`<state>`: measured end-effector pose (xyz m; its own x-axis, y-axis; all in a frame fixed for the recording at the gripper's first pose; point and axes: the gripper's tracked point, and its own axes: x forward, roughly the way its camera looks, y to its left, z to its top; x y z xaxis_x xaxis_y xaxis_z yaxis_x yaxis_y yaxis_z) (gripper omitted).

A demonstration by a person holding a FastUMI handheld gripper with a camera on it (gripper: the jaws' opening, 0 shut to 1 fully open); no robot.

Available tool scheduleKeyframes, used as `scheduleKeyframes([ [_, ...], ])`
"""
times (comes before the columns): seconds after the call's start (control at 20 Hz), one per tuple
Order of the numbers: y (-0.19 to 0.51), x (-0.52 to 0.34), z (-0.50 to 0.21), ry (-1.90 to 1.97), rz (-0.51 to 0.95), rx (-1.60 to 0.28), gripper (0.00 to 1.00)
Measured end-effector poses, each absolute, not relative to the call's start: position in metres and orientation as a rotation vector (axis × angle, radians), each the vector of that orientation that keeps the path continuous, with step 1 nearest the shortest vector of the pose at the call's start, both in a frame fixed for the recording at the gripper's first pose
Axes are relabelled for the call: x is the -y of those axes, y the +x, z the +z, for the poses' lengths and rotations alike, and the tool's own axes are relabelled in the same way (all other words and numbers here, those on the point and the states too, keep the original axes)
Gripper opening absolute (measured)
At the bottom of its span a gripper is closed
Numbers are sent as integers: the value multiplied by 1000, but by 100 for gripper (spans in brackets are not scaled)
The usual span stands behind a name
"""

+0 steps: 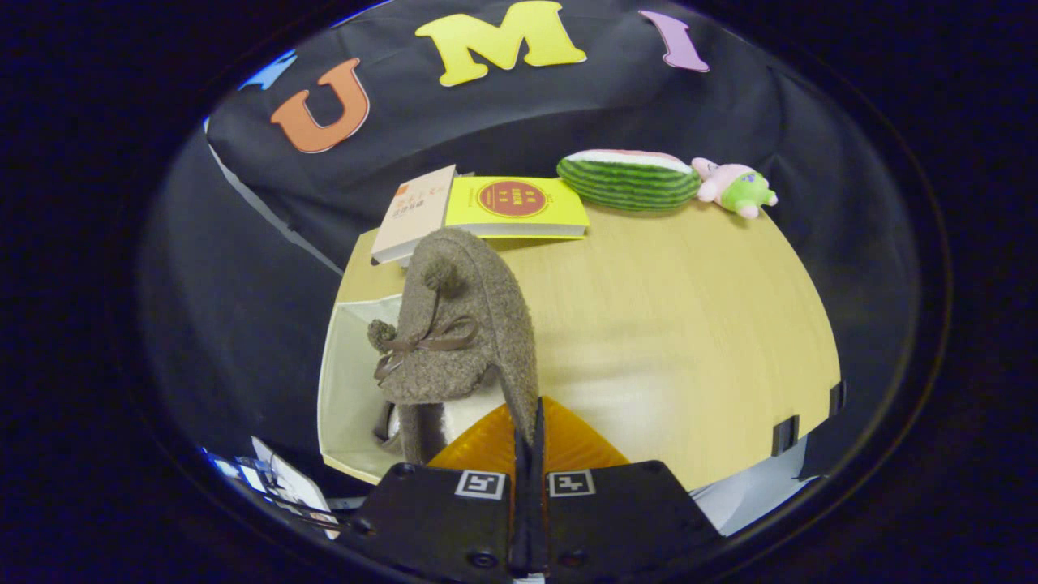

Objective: Open the storage box then place both shoes into the box .Put the left shoe in first, then the right shoe, with the right side of both shoes facing outward in a uniform manner.

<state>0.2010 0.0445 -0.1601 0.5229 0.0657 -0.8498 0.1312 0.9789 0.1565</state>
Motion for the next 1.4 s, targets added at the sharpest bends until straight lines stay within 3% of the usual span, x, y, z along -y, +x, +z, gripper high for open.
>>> scheduleKeyframes([
  [0.7, 212, -181, -184, 355, 7, -941, 6],
  [1.4, 207, -169, -222, 284, -99, -887, 9],
])
